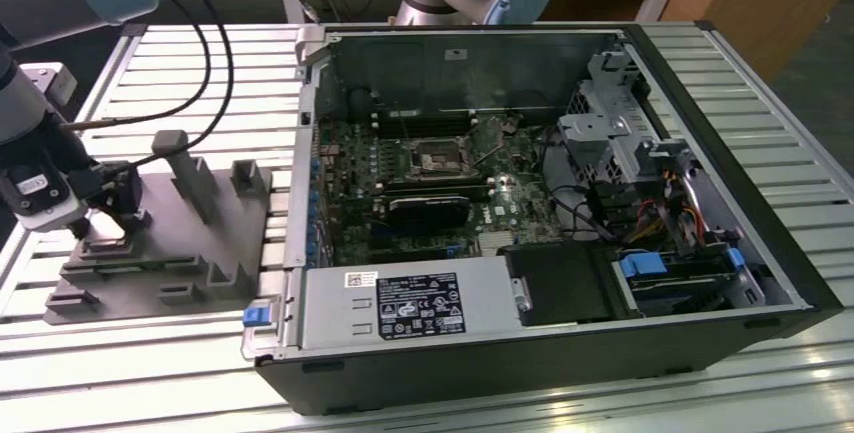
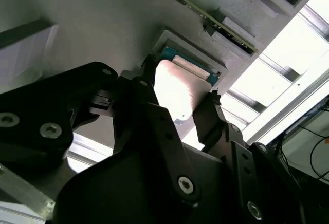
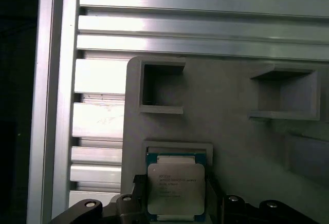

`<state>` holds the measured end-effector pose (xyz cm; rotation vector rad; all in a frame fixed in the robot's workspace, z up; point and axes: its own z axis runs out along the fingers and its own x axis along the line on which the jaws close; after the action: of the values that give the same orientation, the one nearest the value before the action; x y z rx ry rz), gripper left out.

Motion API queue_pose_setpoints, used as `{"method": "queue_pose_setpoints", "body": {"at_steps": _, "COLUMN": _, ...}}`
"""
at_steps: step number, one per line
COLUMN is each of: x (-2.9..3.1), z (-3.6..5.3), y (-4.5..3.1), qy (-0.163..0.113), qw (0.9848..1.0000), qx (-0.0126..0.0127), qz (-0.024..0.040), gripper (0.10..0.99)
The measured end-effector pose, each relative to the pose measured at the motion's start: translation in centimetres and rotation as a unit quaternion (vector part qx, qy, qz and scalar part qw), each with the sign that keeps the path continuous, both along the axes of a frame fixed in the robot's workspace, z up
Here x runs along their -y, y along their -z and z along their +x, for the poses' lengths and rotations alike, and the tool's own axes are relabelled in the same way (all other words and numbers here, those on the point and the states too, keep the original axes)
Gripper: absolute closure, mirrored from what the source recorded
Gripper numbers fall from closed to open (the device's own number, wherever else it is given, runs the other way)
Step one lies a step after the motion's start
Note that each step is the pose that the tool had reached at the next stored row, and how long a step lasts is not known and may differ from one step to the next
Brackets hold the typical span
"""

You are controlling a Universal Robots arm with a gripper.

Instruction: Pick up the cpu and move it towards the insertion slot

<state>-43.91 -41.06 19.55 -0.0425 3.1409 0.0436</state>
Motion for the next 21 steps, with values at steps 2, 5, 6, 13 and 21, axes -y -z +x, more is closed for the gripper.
{"method": "queue_pose_setpoints", "body": {"at_steps": 2, "x": 0.0, "z": 0.0, "y": -0.23, "qy": 0.0, "qw": 1.0, "qx": 0.0001, "qz": 0.0, "gripper": 0.545}}
{"method": "queue_pose_setpoints", "body": {"at_steps": 5, "x": 0.0, "z": 0.0, "y": -0.61, "qy": 0.0, "qw": 1.0, "qx": 0.0001, "qz": 0.0, "gripper": 0.545}}
{"method": "queue_pose_setpoints", "body": {"at_steps": 6, "x": 0.0, "z": 0.0, "y": -0.75, "qy": 0.0, "qw": 1.0, "qx": 0.0001, "qz": 0.0, "gripper": 0.545}}
{"method": "queue_pose_setpoints", "body": {"at_steps": 13, "x": 0.0, "z": 0.0, "y": -1.7, "qy": 0.0, "qw": 1.0, "qx": 0.0002, "qz": 0.0, "gripper": 0.545}}
{"method": "queue_pose_setpoints", "body": {"at_steps": 21, "x": 0.0, "z": 0.0, "y": -2.84, "qy": 0.0, "qw": 1.0, "qx": 0.0001, "qz": 0.0, "gripper": 0.545}}
